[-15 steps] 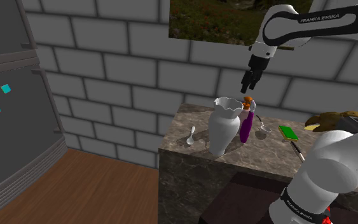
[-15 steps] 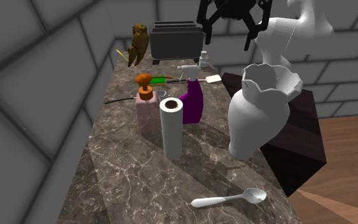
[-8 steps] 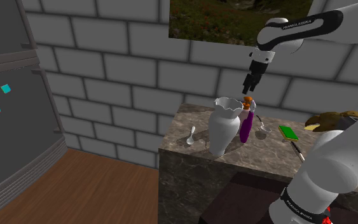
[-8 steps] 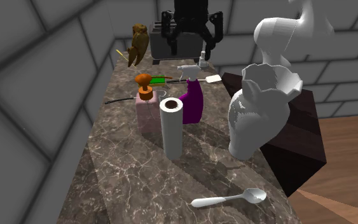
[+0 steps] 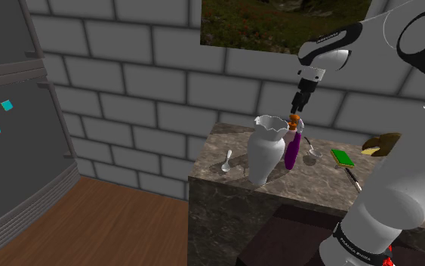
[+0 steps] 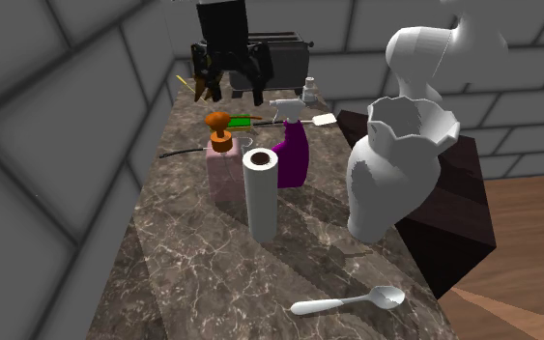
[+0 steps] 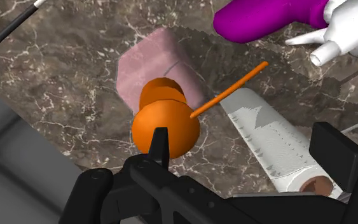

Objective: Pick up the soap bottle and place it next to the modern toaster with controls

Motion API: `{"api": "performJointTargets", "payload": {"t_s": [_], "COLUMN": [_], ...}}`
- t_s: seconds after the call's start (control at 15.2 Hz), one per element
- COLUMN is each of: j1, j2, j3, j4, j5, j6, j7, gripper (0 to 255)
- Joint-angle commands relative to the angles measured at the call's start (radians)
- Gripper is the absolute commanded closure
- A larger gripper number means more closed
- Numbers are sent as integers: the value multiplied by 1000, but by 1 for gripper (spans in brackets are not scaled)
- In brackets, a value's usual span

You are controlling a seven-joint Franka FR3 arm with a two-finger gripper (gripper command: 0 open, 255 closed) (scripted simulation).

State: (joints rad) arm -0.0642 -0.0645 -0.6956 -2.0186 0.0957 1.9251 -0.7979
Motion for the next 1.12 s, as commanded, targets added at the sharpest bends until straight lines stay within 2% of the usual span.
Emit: {"api": "performJointTargets", "payload": {"t_s": [0.0,0.13,0.66,1.06], "j1": [-14,-49,-55,-55], "j2": [99,206,242,242], "j3": [-32,-49,-32,-32], "j4": [63,138,70,70], "j5": [75,155,190,190], "j6": [-10,-33,58,58], "j7": [-84,-164,-189,-189], "gripper": [0,0,0,0]}}
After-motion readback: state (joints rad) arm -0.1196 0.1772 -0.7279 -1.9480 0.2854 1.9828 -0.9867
